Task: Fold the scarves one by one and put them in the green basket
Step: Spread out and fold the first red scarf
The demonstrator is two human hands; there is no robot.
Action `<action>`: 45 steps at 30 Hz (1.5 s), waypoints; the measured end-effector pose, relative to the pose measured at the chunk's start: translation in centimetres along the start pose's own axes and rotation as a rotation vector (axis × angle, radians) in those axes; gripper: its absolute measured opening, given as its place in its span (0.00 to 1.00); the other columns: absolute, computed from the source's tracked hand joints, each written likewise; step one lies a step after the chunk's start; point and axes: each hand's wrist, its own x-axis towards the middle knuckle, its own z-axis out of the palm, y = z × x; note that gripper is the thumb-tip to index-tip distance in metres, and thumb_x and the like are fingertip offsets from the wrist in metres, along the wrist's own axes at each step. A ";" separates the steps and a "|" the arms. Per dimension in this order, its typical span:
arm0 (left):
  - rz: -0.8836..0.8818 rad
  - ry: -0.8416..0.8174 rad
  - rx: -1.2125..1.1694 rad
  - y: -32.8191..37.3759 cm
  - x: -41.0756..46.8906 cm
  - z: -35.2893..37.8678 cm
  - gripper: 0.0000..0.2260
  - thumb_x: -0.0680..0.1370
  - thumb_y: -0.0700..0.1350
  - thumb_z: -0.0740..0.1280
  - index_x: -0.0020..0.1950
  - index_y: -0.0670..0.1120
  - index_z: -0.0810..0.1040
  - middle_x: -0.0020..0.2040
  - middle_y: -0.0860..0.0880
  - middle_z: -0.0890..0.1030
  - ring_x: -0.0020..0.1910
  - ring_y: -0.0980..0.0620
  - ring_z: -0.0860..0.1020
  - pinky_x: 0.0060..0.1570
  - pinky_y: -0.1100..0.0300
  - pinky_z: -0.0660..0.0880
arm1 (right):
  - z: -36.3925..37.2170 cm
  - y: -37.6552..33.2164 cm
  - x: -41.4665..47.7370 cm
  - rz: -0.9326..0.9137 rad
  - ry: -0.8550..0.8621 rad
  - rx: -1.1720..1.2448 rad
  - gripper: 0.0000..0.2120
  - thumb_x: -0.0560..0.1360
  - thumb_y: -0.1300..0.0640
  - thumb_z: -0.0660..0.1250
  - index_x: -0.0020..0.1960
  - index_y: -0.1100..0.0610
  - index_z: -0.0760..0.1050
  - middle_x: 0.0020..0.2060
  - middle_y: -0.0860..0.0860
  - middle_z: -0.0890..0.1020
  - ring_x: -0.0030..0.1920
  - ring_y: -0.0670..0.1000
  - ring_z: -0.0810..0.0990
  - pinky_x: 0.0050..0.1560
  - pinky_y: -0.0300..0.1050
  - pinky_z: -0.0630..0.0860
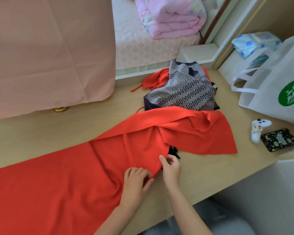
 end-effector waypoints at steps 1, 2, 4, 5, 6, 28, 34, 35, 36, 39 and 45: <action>-0.019 -0.022 -0.108 0.5 -0.1 -0.6 0.06 0.73 0.57 0.61 0.41 0.58 0.73 0.40 0.61 0.76 0.44 0.62 0.71 0.54 0.66 0.62 | -0.6 -0.5 -0.4 0.061 0.018 0.132 0.06 0.75 0.62 0.69 0.44 0.54 0.73 0.45 0.55 0.81 0.46 0.52 0.79 0.49 0.46 0.75; -0.029 -0.059 -0.209 1.0 -0.2 -1.1 0.06 0.74 0.58 0.60 0.43 0.58 0.73 0.41 0.62 0.76 0.46 0.63 0.72 0.54 0.69 0.62 | -1.5 -0.9 -0.9 0.084 0.043 0.223 0.05 0.75 0.63 0.68 0.45 0.56 0.72 0.45 0.56 0.81 0.43 0.53 0.80 0.47 0.48 0.77; 0.026 -0.138 -0.310 1.8 -0.8 -1.8 0.09 0.76 0.59 0.58 0.44 0.57 0.73 0.43 0.61 0.77 0.48 0.62 0.73 0.52 0.68 0.66 | -4.0 -1.3 -1.8 0.026 0.121 0.286 0.04 0.77 0.65 0.64 0.46 0.59 0.70 0.42 0.59 0.82 0.38 0.54 0.81 0.41 0.48 0.80; 0.063 -0.156 -0.323 1.9 -1.1 -2.0 0.11 0.77 0.58 0.57 0.43 0.56 0.74 0.43 0.60 0.77 0.48 0.62 0.73 0.53 0.66 0.67 | -5.4 -1.5 -2.3 -0.028 0.166 0.290 0.04 0.78 0.66 0.63 0.47 0.59 0.70 0.41 0.61 0.82 0.35 0.54 0.81 0.37 0.47 0.80; 0.088 -0.169 -0.328 1.9 -1.3 -2.1 0.12 0.78 0.58 0.56 0.43 0.55 0.75 0.44 0.60 0.77 0.49 0.61 0.73 0.53 0.64 0.68 | -6.7 -1.5 -2.7 -0.063 0.200 0.283 0.03 0.78 0.66 0.63 0.48 0.59 0.69 0.40 0.62 0.82 0.33 0.54 0.81 0.36 0.47 0.81; -0.282 0.095 0.294 -8.2 -4.5 -4.2 0.28 0.82 0.57 0.46 0.75 0.43 0.62 0.76 0.42 0.61 0.76 0.43 0.57 0.71 0.42 0.54 | -6.9 3.5 -6.1 -0.164 0.393 -0.038 0.07 0.75 0.62 0.68 0.51 0.54 0.74 0.41 0.49 0.79 0.42 0.49 0.78 0.42 0.46 0.72; -0.255 0.011 0.381 -10.1 -5.3 -3.7 0.31 0.81 0.62 0.41 0.78 0.45 0.54 0.79 0.44 0.54 0.78 0.44 0.50 0.72 0.44 0.49 | -7.0 6.4 -6.1 -0.213 0.387 -0.416 0.16 0.69 0.67 0.71 0.54 0.57 0.74 0.44 0.51 0.75 0.50 0.55 0.73 0.48 0.46 0.66; -0.254 0.021 0.376 -10.0 -5.1 -3.8 0.31 0.81 0.62 0.42 0.79 0.46 0.54 0.79 0.44 0.53 0.78 0.45 0.49 0.72 0.44 0.48 | -6.6 5.9 -6.0 -0.308 0.389 -0.479 0.17 0.68 0.69 0.71 0.54 0.58 0.75 0.46 0.52 0.74 0.51 0.55 0.72 0.50 0.45 0.65; -0.253 0.022 0.371 -9.9 -5.0 -3.8 0.31 0.81 0.62 0.42 0.79 0.47 0.53 0.79 0.45 0.52 0.78 0.45 0.48 0.72 0.44 0.48 | -6.1 5.4 -5.8 -0.406 0.370 -0.537 0.18 0.67 0.69 0.71 0.55 0.58 0.75 0.48 0.52 0.74 0.52 0.54 0.71 0.53 0.45 0.65; -0.264 0.006 0.366 -9.7 -4.5 -3.5 0.31 0.81 0.62 0.41 0.79 0.47 0.52 0.79 0.45 0.51 0.78 0.44 0.48 0.72 0.43 0.47 | -3.6 2.4 -3.9 -0.702 0.212 -0.639 0.19 0.69 0.66 0.71 0.58 0.55 0.76 0.59 0.51 0.75 0.59 0.53 0.69 0.63 0.48 0.63; -0.265 -0.018 0.400 -9.1 -2.9 -3.3 0.30 0.82 0.61 0.41 0.77 0.44 0.56 0.78 0.44 0.58 0.78 0.46 0.48 0.72 0.45 0.46 | 1.9 -3.6 4.2 -1.013 -0.201 -1.020 0.32 0.64 0.63 0.75 0.67 0.56 0.72 0.72 0.55 0.67 0.73 0.59 0.62 0.70 0.54 0.58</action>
